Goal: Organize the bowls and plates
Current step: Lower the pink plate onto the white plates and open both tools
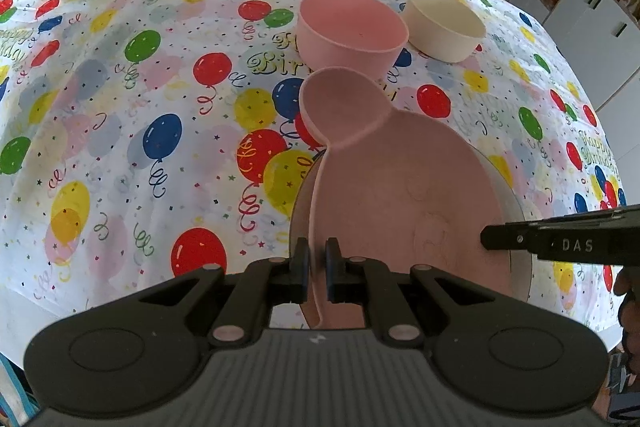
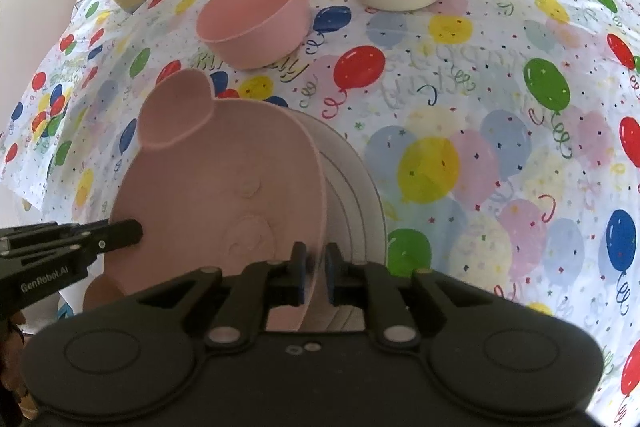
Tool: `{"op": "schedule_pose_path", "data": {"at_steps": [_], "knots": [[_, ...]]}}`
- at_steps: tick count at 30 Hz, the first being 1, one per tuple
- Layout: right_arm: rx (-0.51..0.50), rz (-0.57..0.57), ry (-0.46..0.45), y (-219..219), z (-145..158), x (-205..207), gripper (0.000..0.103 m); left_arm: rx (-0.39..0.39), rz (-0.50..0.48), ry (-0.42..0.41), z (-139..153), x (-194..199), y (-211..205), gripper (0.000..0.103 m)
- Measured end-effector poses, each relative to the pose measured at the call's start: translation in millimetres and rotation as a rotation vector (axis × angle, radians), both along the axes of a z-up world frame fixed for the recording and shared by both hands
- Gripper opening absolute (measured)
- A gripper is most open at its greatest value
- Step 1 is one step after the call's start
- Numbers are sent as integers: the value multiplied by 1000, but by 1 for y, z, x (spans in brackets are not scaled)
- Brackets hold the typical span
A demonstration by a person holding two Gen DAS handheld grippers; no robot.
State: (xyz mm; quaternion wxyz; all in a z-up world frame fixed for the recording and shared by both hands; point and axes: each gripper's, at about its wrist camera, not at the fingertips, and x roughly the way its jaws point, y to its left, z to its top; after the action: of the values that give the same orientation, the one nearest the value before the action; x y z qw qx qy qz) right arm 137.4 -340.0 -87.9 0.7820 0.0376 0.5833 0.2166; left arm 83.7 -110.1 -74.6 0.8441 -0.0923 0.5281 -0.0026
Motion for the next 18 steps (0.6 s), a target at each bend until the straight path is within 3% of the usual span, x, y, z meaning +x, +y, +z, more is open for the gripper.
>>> {"op": "schedule_pose_path", "data": {"at_steps": [18], "knots": [[15, 54, -128, -10, 31, -9, 43, 25, 57, -25, 10, -11, -2, 8]]}}
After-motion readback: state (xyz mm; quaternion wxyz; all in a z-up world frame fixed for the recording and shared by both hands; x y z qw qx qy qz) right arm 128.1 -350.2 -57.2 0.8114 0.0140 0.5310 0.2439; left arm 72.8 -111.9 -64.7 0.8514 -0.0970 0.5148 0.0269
